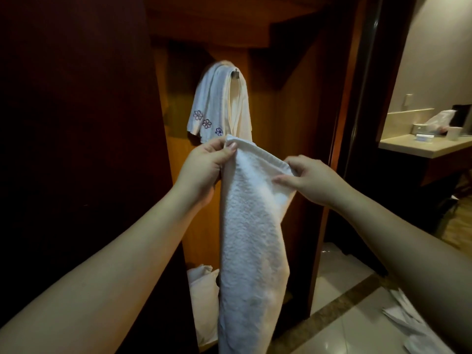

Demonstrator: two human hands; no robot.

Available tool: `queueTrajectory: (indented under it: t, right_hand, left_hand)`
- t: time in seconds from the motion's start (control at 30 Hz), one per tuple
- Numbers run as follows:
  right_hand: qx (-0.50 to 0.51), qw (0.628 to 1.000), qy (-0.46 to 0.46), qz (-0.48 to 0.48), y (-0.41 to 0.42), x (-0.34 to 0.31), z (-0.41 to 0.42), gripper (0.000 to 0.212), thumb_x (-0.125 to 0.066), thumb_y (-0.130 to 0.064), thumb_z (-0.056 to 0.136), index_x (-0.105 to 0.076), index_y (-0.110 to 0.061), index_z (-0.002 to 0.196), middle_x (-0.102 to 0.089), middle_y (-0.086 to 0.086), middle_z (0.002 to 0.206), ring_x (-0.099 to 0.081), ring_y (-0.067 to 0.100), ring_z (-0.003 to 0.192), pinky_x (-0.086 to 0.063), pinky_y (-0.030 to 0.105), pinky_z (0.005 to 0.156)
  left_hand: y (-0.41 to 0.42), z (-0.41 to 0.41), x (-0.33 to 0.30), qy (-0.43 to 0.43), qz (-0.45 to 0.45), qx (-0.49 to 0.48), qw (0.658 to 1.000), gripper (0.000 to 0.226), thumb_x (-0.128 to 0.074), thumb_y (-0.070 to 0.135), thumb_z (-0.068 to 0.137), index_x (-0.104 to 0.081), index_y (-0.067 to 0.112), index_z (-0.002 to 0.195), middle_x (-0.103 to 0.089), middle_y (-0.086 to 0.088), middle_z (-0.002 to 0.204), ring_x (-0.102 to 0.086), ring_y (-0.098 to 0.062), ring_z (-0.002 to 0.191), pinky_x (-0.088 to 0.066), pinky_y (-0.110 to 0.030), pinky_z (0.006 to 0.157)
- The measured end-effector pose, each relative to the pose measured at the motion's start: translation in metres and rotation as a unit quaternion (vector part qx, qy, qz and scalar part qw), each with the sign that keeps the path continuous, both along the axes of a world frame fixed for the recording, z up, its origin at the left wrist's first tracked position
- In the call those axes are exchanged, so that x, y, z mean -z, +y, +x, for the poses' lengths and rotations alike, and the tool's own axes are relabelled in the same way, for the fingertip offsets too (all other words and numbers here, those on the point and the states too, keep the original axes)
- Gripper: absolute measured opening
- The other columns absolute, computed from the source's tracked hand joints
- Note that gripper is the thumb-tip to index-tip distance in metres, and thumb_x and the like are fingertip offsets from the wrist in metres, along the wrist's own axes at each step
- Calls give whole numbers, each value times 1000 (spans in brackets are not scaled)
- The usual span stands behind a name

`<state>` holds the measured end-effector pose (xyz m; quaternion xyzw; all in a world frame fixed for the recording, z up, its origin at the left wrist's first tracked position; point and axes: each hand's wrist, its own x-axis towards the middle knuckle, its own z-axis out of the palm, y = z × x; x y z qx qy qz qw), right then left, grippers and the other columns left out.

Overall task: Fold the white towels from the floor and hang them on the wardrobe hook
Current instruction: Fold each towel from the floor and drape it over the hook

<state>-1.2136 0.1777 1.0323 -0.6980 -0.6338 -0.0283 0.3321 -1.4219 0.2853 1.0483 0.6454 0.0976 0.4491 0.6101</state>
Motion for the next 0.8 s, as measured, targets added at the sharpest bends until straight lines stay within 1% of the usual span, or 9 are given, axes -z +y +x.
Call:
queueTrajectory:
  t: [0.13, 0.23, 0.33, 0.4, 0.43, 0.53, 0.63, 0.7, 0.8]
  right_hand:
    - [36, 990, -93, -102, -7, 12, 35, 18, -60, -60, 89, -56, -46, 78, -46, -21, 102, -42, 14, 108, -32, 39, 95]
    - [61, 979, -162, -112, -6, 15, 47, 30, -57, -62, 91, -72, -37, 96, -45, -13, 134, -30, 17, 131, -24, 40, 102]
    - [101, 969, -214, -65, -1, 2, 51, 46, -49, -61, 93, -72, -25, 110, -47, -3, 140, -39, 20, 131, -34, 41, 103]
    - [105, 983, -151, 2, 2, -3, 47, 37, -50, -54, 97, -67, -21, 102, -55, -6, 117, -54, 16, 104, -44, 26, 80]
    - [108, 988, -106, 23, 5, 0, 43, 30, -52, -49, 99, -61, -21, 93, -57, -7, 102, -56, 14, 87, -40, 22, 66]
    - [107, 993, -25, 45, 11, 18, 34, 29, -57, -41, 100, -47, -27, 76, -54, -5, 74, -48, 11, 63, -30, 26, 53]
    - [78, 991, 41, 100, 13, 28, 33, 18, -55, -35, 102, -47, -31, 86, -56, -8, 79, -53, 5, 66, -36, 23, 55]
    - [61, 982, 83, 161, 16, 30, 31, 7, -53, -31, 103, -47, -31, 100, -55, -13, 88, -55, -5, 73, -38, 13, 58]
    - [31, 959, 177, 220, 20, 33, 28, 21, -54, -31, 103, -44, -38, 119, -55, -15, 104, -60, -9, 84, -48, 8, 66]
  left_hand:
    - [21, -16, -2, 10, -4, -45, 999, 32, -58, 9, 98, -79, 24, 78, -73, 7, 76, -67, -5, 66, -51, -16, 57]
    - [30, -20, 6, 41, 18, -63, 997, 33, -58, 9, 98, -77, 25, 76, -72, 10, 74, -66, -2, 64, -50, -15, 56]
    - [38, -22, 13, 38, 27, -78, 996, 30, -55, 10, 101, -74, 24, 83, -72, 9, 77, -67, -5, 68, -53, -18, 59]
    - [44, -24, 16, 37, 34, -96, 994, 26, -53, 11, 102, -72, 24, 90, -72, 8, 80, -68, -7, 72, -56, -21, 62]
    - [46, -25, 18, 44, 40, -105, 993, 25, -53, 12, 102, -72, 25, 91, -72, 8, 82, -69, -8, 74, -57, -22, 63]
    - [47, -25, 30, 74, 37, -124, 989, 31, -53, 14, 103, -74, 31, 87, -72, 9, 82, -69, -8, 73, -56, -23, 61]
    - [47, -24, 36, 75, 20, -130, 989, 36, -51, 16, 104, -75, 35, 84, -72, 7, 81, -68, -11, 69, -55, -26, 56]
    - [47, -22, 35, 64, 23, -137, 988, 35, -52, 17, 104, -74, 35, 84, -70, 8, 78, -64, -10, 63, -52, -26, 50]
    - [46, -18, 34, 47, 31, -146, 988, 29, -54, 19, 103, -74, 32, 88, -71, 7, 79, -63, -10, 63, -51, -26, 49]
